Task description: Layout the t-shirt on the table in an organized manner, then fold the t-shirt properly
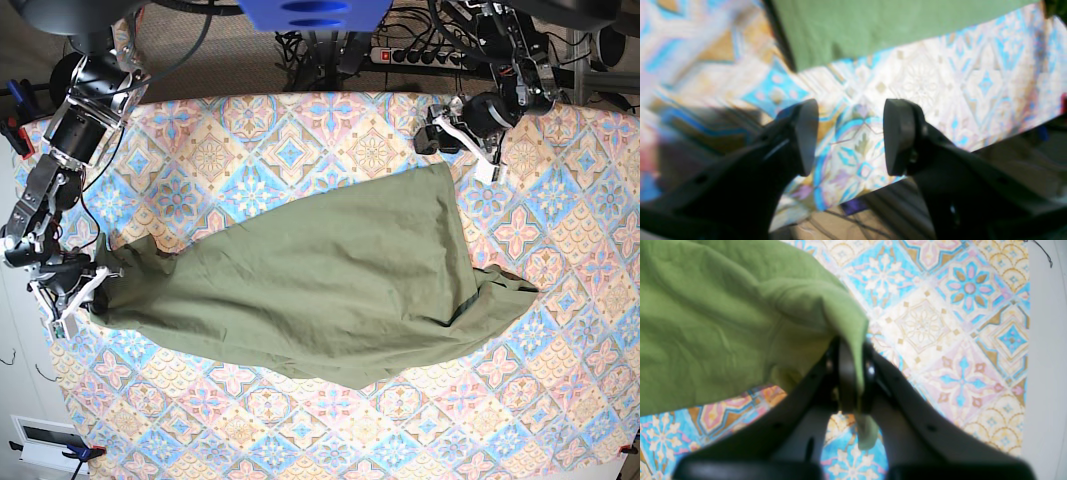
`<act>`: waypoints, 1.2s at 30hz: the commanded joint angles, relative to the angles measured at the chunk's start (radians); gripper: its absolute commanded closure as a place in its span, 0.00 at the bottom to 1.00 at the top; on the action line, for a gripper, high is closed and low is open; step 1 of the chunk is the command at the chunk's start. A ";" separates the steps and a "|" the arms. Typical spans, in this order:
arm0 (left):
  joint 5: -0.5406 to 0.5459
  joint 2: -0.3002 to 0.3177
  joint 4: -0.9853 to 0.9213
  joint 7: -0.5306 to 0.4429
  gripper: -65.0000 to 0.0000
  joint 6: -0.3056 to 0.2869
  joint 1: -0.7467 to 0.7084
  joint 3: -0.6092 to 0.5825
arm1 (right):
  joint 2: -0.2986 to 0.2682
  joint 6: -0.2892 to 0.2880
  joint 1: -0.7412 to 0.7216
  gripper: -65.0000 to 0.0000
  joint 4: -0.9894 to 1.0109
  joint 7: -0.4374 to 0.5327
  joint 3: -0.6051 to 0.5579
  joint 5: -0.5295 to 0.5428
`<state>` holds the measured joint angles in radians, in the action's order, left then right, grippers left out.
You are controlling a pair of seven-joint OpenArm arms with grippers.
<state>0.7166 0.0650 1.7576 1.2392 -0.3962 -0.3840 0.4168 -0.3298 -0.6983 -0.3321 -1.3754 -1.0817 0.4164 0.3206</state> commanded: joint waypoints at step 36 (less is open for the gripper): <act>0.189 -0.146 -0.176 0.000 0.54 -0.002 0.165 0.274 | -0.018 0.000 -0.025 0.99 -0.066 0.015 0.002 0.019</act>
<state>0.8909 -0.0834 1.5692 1.2453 -0.3939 -0.2249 0.6899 -0.3290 -0.6991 -0.3317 -1.4204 -1.0874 0.4160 0.3214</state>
